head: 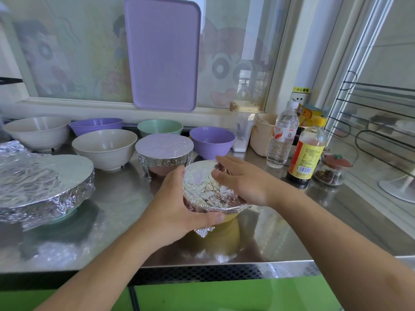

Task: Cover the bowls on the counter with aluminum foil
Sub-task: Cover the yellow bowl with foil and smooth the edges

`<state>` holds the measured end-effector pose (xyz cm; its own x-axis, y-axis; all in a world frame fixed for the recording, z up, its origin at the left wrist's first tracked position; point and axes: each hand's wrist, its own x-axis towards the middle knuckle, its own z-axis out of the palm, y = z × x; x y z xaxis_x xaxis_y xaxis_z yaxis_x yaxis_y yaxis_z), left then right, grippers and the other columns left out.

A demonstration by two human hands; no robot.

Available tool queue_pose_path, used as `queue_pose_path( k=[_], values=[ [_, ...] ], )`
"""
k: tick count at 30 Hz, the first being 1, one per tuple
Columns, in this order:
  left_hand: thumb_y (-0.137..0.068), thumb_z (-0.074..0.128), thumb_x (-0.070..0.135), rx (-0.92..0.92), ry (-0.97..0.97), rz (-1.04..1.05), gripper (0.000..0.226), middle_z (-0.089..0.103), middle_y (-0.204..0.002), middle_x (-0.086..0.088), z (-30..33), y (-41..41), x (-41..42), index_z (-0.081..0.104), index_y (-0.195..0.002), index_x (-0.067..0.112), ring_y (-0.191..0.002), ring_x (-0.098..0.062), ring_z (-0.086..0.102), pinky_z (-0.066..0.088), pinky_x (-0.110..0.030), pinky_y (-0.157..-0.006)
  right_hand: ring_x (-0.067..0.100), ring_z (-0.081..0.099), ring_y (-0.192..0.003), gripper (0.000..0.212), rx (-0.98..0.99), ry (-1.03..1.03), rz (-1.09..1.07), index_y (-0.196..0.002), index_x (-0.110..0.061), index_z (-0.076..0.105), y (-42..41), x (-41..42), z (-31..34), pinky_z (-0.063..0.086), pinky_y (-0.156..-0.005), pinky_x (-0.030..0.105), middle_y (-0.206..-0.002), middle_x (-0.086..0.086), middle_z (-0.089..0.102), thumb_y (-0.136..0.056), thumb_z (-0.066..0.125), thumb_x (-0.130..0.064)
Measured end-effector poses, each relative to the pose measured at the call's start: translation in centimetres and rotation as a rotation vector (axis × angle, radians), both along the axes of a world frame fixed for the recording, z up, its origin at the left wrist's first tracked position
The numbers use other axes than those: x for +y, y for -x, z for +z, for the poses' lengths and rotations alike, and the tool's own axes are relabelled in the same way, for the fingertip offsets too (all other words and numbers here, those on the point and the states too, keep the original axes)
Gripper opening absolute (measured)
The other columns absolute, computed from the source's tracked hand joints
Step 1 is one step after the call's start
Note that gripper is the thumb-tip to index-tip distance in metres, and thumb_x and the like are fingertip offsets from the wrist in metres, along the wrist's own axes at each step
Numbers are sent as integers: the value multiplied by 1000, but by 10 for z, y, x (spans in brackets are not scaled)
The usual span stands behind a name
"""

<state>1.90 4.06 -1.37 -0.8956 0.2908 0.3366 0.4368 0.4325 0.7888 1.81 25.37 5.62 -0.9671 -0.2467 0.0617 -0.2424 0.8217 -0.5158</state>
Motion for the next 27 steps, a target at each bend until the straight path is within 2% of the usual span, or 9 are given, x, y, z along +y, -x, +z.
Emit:
queue_pose_path(
  k=[3, 6, 9, 11, 14, 16, 19, 22, 27],
  values=[
    [-50, 102, 52, -85, 47, -45, 115, 40, -142, 30, 10, 4, -9, 28, -138, 62, -130, 10, 46, 42, -15, -103, 17, 64, -110, 82, -56, 72, -5, -161, -23, 34, -3, 9, -2, 55, -101, 42, -144, -4, 51, -98, 50, -72],
    [-48, 100, 57, -168, 91, -92, 151, 30, -155, 29, 27, -1, -11, -2, -159, 50, -136, 5, 43, 42, -23, -111, 13, 48, -143, 98, -93, 158, 9, -162, -40, 31, -8, 18, -6, 41, -119, 49, -161, -14, 43, -81, 57, -89],
    [-52, 96, 66, -128, 62, -58, 137, 27, -143, 37, 36, -13, 3, 7, -156, 49, -128, 16, 36, 34, -15, -101, -6, 52, -134, 52, -130, 279, 82, -138, -54, 49, -16, 24, -11, 44, -112, 26, -140, -37, 56, -92, 72, -60],
    [-53, 95, 67, -41, 24, 23, 115, 34, -137, 32, 30, -16, 13, 27, -143, 46, -127, 12, 39, 36, -16, -99, -19, 46, -131, 58, -127, 317, 120, -134, -63, 42, -22, 24, -16, 41, -109, 17, -133, -51, 49, -89, 78, -55],
    [-56, 95, 63, -17, -13, 78, 103, 30, -126, 39, 19, -19, 17, 26, -132, 49, -118, 19, 34, 32, -5, -90, 3, 41, -147, 86, -75, 358, 109, -154, -56, 33, -20, 27, -30, 37, -122, 43, -156, -25, 45, -82, 78, -67],
    [-55, 95, 63, -16, -8, 83, 110, 28, -127, 41, 16, -20, 16, 25, -139, 50, -111, 27, 31, 28, 0, -85, 9, 46, -144, 70, -61, 384, 133, -148, -61, 38, -22, 28, -34, 40, -119, 49, -152, -19, 49, -89, 74, -61],
    [-53, 94, 66, -25, 12, 73, 135, 24, -139, 31, 16, -20, 15, 19, -160, 34, -111, 33, 27, 29, 1, -85, 17, 68, -120, 44, -55, 467, 118, -142, -52, 49, -24, 27, -36, 55, -102, 41, -135, -8, 64, -103, 66, -38],
    [-51, 94, 68, -49, 39, 74, 145, 18, -141, 31, 19, -20, 14, 11, -165, 31, -111, 29, 26, 28, -2, -88, -3, 65, -110, 19, 26, 366, 36, -126, -48, 58, -20, 24, -26, 47, -90, 14, -120, -30, 67, -109, 55, -40],
    [-48, 93, 73, -56, 57, 82, 149, 18, -145, 31, 18, -16, 11, 11, -165, 31, -126, 19, 22, 24, -12, -102, 3, 31, -151, 59, 111, 34, -24, -162, -36, 37, 4, 5, -3, 23, -113, 20, -167, -20, 31, -107, 47, -55]
  ],
)
